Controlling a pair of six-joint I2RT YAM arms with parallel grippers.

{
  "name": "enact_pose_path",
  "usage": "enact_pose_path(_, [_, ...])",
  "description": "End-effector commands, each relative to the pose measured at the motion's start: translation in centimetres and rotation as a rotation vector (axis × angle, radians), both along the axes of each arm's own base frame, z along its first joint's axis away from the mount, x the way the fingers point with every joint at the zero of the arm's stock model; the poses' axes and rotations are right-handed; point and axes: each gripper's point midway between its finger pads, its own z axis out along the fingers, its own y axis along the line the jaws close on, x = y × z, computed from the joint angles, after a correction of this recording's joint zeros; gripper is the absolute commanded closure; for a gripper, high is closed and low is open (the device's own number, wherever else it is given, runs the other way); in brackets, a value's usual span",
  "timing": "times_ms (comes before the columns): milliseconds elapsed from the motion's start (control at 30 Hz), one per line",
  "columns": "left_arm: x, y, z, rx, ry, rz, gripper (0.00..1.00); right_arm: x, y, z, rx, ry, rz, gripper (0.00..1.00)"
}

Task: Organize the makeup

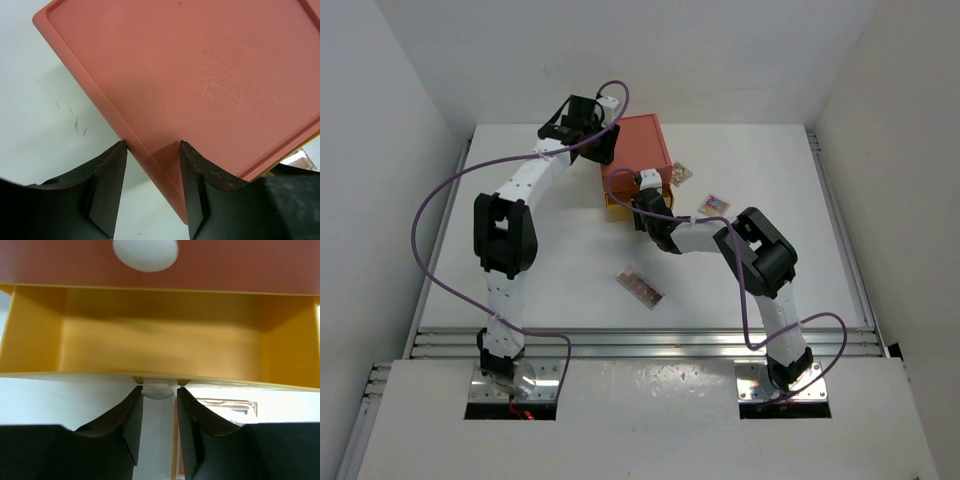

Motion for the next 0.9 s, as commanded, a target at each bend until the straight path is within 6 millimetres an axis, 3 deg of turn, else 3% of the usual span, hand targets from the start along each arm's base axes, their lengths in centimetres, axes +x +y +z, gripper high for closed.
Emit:
enact_pose_path(0, [-0.4, 1.0, -2.3, 0.043, 0.065, 0.02, 0.49, 1.8, 1.1, 2.6, 0.039, -0.08, 0.007, 0.67])
enact_pose_path(400, [-0.4, 1.0, -2.3, 0.043, 0.065, 0.02, 0.49, 2.4, 1.9, 3.7, 0.025, -0.127, 0.061, 0.68])
enact_pose_path(667, [-0.4, 1.0, -2.3, 0.043, 0.065, 0.02, 0.49, 2.5, 1.4, 3.8, 0.015, -0.139, 0.038, 1.0])
enact_pose_path(867, [-0.4, 1.0, -2.3, 0.043, 0.065, 0.02, 0.49, 2.0, 1.1, 4.2, 0.024, -0.148, 0.028, 1.0])
